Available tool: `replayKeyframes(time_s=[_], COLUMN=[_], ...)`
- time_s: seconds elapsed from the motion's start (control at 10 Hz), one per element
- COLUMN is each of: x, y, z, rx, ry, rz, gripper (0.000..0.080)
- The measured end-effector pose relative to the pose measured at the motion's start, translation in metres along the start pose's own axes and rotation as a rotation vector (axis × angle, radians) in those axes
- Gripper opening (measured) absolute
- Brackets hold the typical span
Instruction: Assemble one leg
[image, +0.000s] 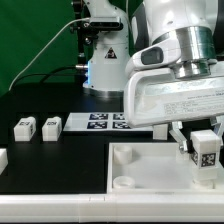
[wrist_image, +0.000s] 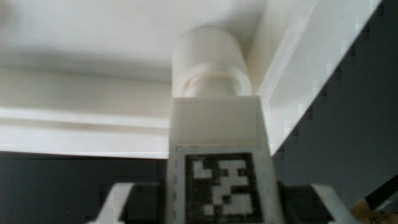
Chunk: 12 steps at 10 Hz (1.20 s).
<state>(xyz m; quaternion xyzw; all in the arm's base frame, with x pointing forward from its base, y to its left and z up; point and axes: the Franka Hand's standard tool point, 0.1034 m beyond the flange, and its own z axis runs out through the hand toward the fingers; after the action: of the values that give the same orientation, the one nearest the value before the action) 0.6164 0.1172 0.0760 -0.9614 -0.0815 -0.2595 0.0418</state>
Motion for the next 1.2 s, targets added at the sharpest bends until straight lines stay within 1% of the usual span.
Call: replayKeyframes(time_s=[0.4, 0.7, 0.8, 0.9, 1.0, 1.2], x=[0.0010, 0.0012, 0.0012, 0.0012, 0.0012, 0.0012], y=[0.0006, 0.0008, 0.0008, 0.0008, 0.0008, 0.0008], z=[0.0012, 0.0012, 0.0012, 0.0012, 0.0012, 0.0012], rx=[-0.008, -0.008, -0.008, -0.008, -0.008, -0.008], ry=[0.032, 0.033, 0.033, 0.033, 0.033, 0.033], rz=[0.009, 0.007, 0.006, 0.005, 0.004, 0.003], gripper=[0.0291, 0.0291, 0.0463, 0.0604, 0.0636, 0.0647])
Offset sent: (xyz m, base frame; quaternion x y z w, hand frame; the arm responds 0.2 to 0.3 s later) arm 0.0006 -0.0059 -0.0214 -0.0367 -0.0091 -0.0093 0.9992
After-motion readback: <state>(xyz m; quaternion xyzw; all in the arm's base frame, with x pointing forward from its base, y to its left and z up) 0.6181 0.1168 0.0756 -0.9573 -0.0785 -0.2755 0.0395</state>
